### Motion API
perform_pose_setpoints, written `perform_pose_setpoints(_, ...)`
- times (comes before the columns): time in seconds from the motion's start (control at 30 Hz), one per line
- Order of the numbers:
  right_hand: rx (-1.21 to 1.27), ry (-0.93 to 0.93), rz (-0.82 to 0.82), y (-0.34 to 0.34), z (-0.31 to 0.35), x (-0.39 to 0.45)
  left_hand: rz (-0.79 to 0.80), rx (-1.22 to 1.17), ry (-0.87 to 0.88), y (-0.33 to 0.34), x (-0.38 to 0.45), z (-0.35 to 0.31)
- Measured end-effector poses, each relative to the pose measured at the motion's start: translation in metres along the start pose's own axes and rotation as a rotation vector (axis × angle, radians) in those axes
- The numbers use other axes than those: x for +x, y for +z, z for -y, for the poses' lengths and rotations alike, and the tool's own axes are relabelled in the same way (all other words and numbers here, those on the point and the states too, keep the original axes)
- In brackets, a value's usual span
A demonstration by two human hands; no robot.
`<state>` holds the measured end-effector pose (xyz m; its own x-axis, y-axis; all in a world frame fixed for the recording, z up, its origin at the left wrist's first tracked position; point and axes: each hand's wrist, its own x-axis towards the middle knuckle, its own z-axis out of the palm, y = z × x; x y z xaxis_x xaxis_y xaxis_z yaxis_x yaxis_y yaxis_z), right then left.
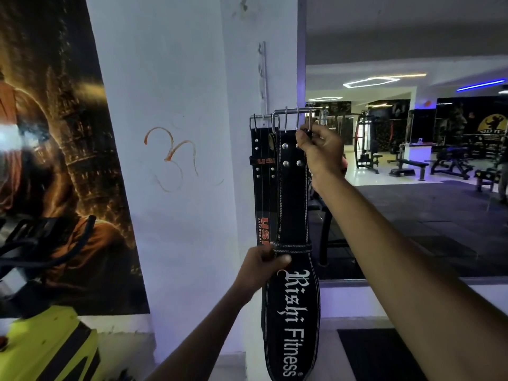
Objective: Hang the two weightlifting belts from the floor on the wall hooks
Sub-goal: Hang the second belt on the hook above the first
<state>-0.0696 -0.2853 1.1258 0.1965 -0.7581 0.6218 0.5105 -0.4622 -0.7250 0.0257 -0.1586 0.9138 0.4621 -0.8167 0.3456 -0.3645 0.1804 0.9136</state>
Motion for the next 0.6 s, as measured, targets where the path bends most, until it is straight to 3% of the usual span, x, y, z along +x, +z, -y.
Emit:
perform_pose_setpoints(0.13, -0.001, 0.001, 0.002, 0.003, 0.000, -0.006, -0.005, -0.035, 0.021, -0.006, 0.018, -0.019)
perform_pose_setpoints(0.37, 0.026, -0.004, 0.036, 0.000, 0.008, -0.006, 0.012, 0.098, -0.061, -0.003, -0.005, 0.044)
perform_pose_setpoints(0.6, 0.048, 0.010, 0.002, -0.004, 0.005, -0.005, -0.028, 0.033, -0.005, -0.006, 0.007, 0.016)
